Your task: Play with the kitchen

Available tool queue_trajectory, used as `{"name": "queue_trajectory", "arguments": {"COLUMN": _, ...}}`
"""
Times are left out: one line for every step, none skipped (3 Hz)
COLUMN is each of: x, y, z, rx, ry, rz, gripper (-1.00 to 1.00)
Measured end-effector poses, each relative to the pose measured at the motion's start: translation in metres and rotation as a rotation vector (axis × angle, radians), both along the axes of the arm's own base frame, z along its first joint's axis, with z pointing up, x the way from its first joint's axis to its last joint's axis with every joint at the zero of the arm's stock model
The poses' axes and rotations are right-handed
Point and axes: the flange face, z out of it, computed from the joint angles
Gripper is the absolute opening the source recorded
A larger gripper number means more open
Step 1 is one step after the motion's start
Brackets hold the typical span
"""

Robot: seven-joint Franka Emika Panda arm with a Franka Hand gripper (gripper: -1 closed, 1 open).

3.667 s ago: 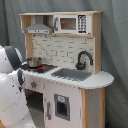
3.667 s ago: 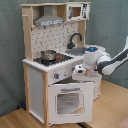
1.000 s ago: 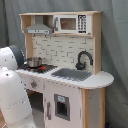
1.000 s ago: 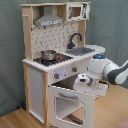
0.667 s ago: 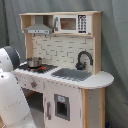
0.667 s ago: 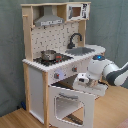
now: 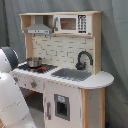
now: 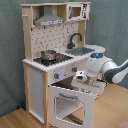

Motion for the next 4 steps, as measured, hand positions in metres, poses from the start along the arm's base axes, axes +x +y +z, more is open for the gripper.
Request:
{"name": "queue_trajectory", "arguments": {"x": 0.005, "y": 0.002, "z": 0.013, "rx": -0.038, "ry": -0.008, "rz": -0.037, "gripper": 1.0}}
{"name": "queue_trajectory", "arguments": {"x": 0.01, "y": 0.002, "z": 0.029, "rx": -0.085, "ry": -0.024, "rz": -0.077, "gripper": 1.0}}
{"name": "queue_trajectory", "arguments": {"x": 0.012, "y": -0.001, "z": 0.044, "rx": -0.137, "ry": -0.042, "rz": -0.114, "gripper": 1.0}}
{"name": "queue_trajectory", "arguments": {"x": 0.012, "y": -0.008, "z": 0.055, "rx": -0.186, "ry": -0.062, "rz": -0.141, "gripper": 1.0}}
